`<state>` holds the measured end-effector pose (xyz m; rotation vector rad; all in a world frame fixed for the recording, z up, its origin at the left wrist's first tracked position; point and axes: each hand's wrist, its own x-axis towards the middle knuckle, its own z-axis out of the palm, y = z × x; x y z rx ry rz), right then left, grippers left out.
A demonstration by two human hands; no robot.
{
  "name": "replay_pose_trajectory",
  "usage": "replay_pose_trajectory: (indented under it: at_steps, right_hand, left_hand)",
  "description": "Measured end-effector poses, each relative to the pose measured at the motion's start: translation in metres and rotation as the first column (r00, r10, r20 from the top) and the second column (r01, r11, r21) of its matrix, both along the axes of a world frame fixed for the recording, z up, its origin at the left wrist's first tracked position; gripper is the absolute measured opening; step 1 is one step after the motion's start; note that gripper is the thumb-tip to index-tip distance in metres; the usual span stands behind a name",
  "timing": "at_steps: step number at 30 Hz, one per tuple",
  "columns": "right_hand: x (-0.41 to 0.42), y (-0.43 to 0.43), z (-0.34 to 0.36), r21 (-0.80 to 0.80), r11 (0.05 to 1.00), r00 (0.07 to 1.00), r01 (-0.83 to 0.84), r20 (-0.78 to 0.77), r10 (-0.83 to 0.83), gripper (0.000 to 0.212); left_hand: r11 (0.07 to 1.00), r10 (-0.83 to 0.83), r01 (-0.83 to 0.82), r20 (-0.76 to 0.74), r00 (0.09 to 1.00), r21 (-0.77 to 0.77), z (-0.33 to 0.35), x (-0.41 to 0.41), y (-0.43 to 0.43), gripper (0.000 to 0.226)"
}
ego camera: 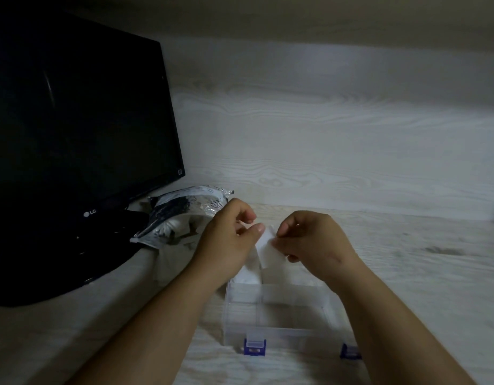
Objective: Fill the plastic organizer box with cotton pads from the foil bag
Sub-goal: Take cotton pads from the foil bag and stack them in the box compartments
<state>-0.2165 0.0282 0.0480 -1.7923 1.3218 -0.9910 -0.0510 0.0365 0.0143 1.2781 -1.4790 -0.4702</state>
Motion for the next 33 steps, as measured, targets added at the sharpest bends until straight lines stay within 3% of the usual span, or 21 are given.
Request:
replay_pose_trajectory:
  at_steps: [5,9,16,33]
  right_hand:
    - [-0.005,-0.003,0.001,0.038,0.999,0.997,0.034,0.064,-0.037,0.015]
    - [-0.006,-0.004,0.002,0.071,0.996,0.998,0.061,-0.029,-0.059,0.01]
    - [-0.001,-0.002,0.005,0.238,0.969,0.981,0.063,-0.193,-0.017,0.007]
    - [0.004,-0.007,-0.003,0.328,0.94,0.946,0.094,-0.325,0.019,0.017]
  left_hand:
    - [0.999,-0.035,0.034,0.024,0.999,0.034,-0.003,-0.002,-0.003,0.02]
    - [0.998,-0.033,0.028,0.077,0.996,0.064,-0.006,-0.004,-0.002,0.021]
    - [0.984,-0.04,-0.016,0.313,0.949,0.176,-0.003,-0.006,0.008,0.012]
    - [0.982,-0.077,-0.015,0.476,0.876,0.188,-0.008,-0.012,0.01,0.019]
